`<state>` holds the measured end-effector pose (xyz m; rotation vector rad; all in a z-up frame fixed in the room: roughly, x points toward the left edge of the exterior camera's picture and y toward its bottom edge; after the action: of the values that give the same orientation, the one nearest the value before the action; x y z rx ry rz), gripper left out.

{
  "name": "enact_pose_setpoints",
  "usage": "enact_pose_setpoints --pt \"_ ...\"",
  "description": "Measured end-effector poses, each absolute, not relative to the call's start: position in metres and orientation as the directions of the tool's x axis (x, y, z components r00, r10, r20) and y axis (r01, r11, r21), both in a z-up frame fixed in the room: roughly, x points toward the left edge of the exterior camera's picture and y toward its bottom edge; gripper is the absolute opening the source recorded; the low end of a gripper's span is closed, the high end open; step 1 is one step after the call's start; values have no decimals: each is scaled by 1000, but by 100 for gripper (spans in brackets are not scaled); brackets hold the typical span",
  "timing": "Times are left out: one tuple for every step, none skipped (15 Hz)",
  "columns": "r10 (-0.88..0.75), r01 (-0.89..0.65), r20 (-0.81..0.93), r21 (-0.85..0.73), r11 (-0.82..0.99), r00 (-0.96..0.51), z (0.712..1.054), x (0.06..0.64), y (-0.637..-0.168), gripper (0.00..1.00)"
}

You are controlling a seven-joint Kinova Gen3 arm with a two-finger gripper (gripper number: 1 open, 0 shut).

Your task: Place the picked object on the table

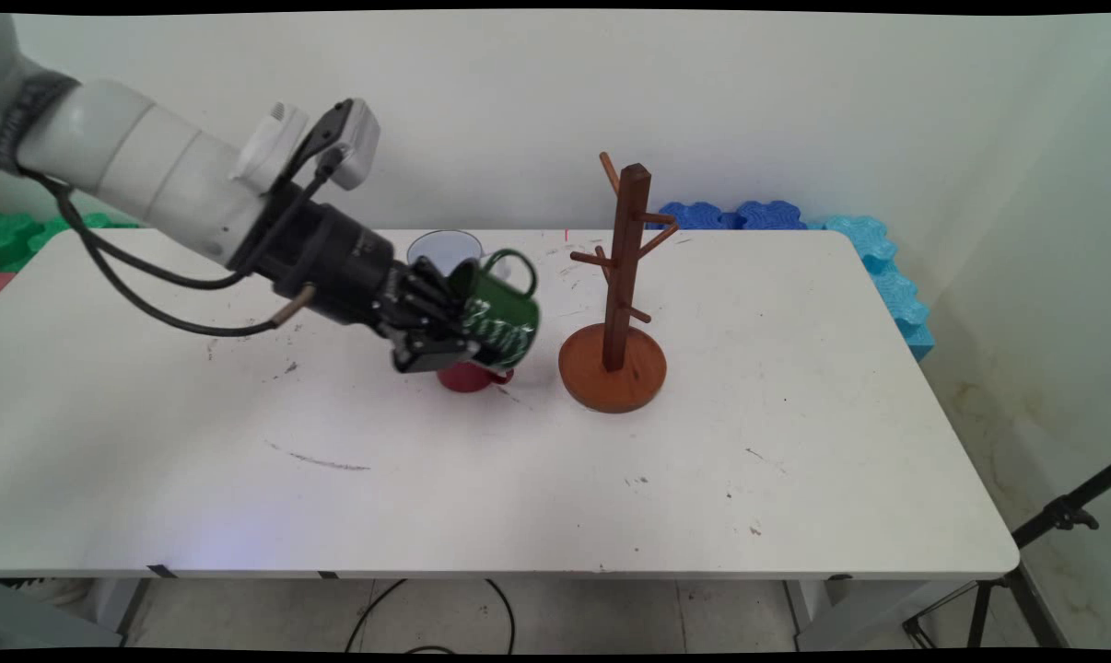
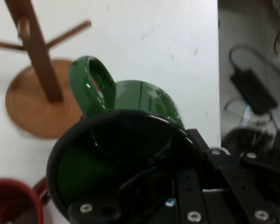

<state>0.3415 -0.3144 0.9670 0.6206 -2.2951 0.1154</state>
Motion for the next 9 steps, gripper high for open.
enact_pose_setpoints --pt "-397 -459 659 87 884 -639 969 346 -314 0" --pt "-394 -453 638 79 888 -661 970 348 -314 0" --pt "-390 -445 617 71 893 -684 970 350 -314 0" --pt "-383 -435 591 61 899 -710 971 352 -314 0" --pt "-376 -422 558 51 905 -740 970 354 -315 0" --pt "-369 -410 527 43 911 -766 969 355 -315 0" --pt "-363 -400 501 37 916 -785 968 355 -315 0" --pt "-358 -390 471 32 920 -806 965 355 -316 0" --pt "-354 -382 441 28 924 -825 962 353 -317 0"
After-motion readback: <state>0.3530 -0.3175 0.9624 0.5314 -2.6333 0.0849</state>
